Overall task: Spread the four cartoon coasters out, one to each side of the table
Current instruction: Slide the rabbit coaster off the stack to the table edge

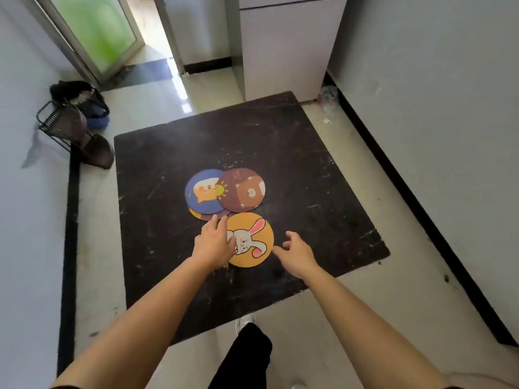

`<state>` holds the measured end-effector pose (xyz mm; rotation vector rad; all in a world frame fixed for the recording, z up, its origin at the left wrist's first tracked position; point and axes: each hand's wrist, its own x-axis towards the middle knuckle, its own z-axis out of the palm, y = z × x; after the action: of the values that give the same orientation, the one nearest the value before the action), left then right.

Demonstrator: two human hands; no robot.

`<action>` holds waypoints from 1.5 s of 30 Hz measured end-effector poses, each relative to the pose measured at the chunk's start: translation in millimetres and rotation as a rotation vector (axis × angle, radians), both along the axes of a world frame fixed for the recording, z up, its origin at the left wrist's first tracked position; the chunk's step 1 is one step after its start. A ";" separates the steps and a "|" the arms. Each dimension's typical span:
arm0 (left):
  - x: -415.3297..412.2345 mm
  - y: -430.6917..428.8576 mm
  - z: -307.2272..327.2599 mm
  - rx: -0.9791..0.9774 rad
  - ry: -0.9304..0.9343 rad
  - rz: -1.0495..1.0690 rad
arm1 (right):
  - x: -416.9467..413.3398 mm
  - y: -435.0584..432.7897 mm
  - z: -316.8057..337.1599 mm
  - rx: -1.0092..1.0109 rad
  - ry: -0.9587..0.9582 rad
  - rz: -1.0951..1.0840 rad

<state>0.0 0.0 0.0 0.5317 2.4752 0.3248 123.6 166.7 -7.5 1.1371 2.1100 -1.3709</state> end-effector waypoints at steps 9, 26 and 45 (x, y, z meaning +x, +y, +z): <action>-40.3 21.1 -56.6 0.016 -0.197 0.228 | -44.2 -17.4 -65.6 -0.345 -0.166 -0.631; 40.5 13.2 -32.2 0.366 -0.500 1.096 | -36.0 44.6 -48.5 -0.334 -0.201 -0.042; 103.8 -23.9 -83.5 0.176 -0.340 1.036 | 13.1 23.3 -73.1 0.136 -0.049 0.228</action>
<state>103.8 -23.9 -83.5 -0.7417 2.1837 0.9365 136.6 189.9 -80.7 0.9343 2.2458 -1.1003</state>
